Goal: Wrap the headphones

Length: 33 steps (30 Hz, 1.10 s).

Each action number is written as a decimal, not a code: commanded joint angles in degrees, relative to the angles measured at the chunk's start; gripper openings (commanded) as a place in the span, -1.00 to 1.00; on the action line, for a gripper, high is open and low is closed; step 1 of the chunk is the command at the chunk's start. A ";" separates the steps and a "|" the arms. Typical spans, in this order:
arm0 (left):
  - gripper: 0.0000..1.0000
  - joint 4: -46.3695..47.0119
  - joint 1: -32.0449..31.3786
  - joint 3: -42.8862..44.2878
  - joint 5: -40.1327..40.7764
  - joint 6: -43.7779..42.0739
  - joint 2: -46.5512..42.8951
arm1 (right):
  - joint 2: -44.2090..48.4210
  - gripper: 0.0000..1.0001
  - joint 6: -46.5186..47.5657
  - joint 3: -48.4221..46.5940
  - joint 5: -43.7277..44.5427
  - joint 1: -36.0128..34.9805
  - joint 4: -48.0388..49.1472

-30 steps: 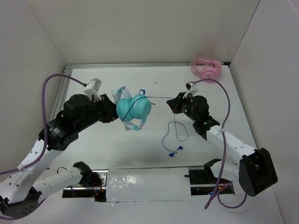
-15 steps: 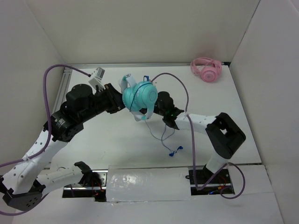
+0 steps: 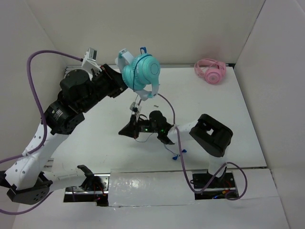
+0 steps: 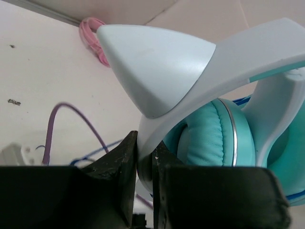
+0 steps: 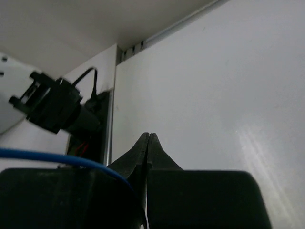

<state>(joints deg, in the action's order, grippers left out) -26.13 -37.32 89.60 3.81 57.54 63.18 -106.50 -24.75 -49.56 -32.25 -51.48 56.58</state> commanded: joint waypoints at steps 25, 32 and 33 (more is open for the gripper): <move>-1.00 -21.49 18.50 10.23 19.74 25.77 24.36 | 39.43 -1.00 -14.07 -4.67 54.13 -22.17 -90.83; -1.00 -25.90 23.78 14.89 15.09 30.79 29.54 | 36.98 -1.00 -21.46 -6.60 57.11 -24.10 -98.84; -1.00 -26.42 24.66 14.99 14.82 32.53 29.81 | 35.32 -1.00 -21.74 -6.69 57.12 -24.36 -100.59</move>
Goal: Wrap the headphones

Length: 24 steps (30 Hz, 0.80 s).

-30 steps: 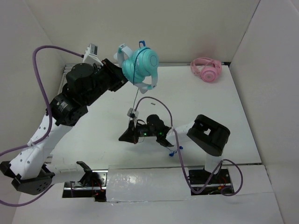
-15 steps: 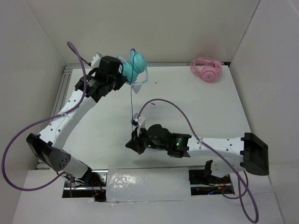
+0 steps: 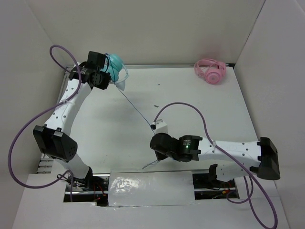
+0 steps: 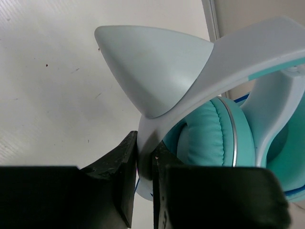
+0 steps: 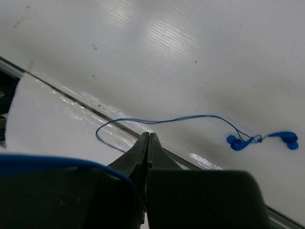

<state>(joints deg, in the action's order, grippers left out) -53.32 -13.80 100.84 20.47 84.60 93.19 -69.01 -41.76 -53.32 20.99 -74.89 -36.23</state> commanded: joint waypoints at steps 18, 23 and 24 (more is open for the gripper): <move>-1.00 17.35 4.58 -8.19 -3.86 0.40 -14.34 | -17.38 -1.00 10.45 -8.12 9.41 -10.27 -5.00; -1.00 13.26 3.87 -4.00 -2.10 0.91 -14.44 | -13.17 -1.00 16.18 -9.25 8.54 -14.92 -1.30; -1.00 10.37 3.70 -1.55 -1.84 1.27 -12.70 | -12.64 -1.00 16.70 -9.87 8.36 -15.54 -1.39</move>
<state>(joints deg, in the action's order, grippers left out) -45.28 -9.56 93.62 17.23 85.49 79.31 -85.19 -29.69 -59.61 27.86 -87.81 -41.39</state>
